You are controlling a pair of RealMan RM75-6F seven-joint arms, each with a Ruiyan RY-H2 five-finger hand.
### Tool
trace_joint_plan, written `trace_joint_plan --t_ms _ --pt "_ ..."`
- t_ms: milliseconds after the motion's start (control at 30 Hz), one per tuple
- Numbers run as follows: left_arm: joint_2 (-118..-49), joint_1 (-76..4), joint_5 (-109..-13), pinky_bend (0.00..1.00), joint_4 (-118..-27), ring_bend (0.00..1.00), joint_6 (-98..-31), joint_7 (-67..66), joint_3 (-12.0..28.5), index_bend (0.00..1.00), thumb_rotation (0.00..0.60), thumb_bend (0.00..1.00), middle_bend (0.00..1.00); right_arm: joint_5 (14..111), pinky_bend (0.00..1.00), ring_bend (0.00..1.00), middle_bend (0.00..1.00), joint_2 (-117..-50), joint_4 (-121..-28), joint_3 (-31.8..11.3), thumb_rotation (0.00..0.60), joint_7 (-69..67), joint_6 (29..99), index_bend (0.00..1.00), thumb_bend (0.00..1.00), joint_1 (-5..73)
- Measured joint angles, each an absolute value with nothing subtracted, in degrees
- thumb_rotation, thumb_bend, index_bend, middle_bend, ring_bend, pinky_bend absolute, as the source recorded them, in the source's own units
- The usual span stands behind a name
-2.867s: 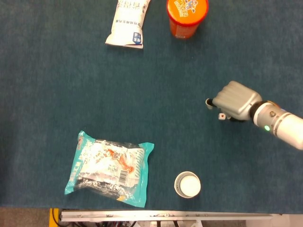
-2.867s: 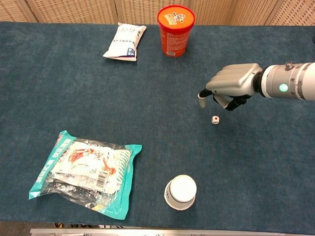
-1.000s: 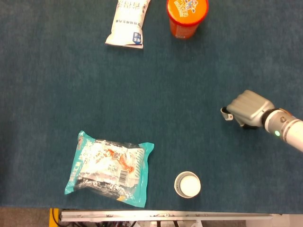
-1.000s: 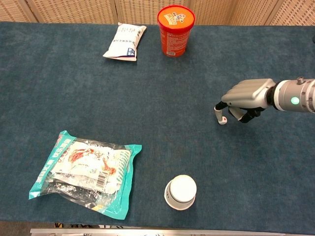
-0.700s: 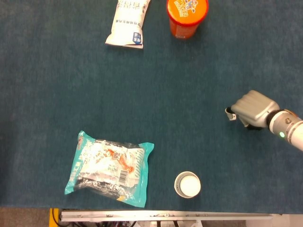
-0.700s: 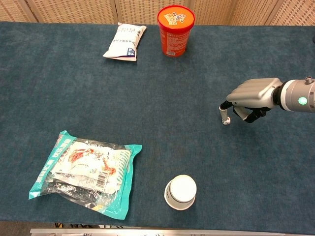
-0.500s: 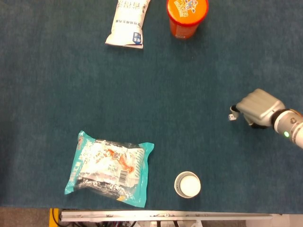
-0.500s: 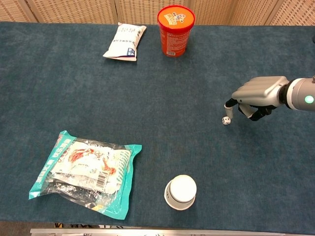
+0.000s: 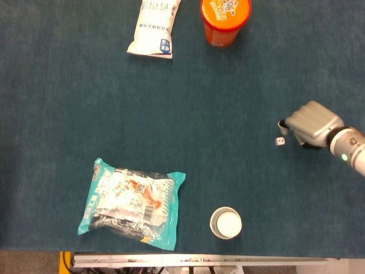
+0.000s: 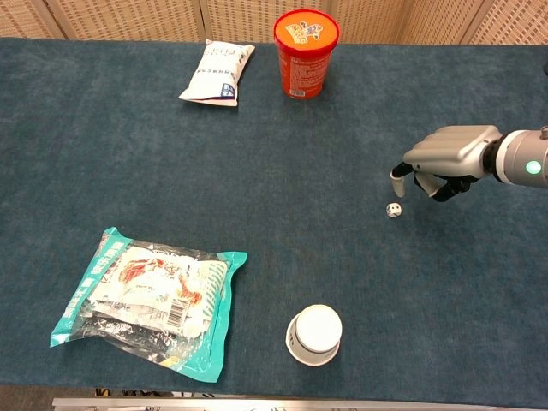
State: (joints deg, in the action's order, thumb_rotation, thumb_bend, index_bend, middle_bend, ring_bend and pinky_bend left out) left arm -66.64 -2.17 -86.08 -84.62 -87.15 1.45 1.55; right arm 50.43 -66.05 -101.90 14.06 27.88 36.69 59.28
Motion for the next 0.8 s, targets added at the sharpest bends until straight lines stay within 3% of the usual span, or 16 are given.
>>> trace_joint_plan --t_ms 800 --pt "-66.8 -1.7 -86.0 0.46 -83.8 0.35 -87.3 2.5 1.3 0.46 0.6 0.46 0.53 49.4 1.0 0.95 0.97 -68.6 -99.0 13.9 0.6 27.4 35.0 0.36 1.0 59.0"
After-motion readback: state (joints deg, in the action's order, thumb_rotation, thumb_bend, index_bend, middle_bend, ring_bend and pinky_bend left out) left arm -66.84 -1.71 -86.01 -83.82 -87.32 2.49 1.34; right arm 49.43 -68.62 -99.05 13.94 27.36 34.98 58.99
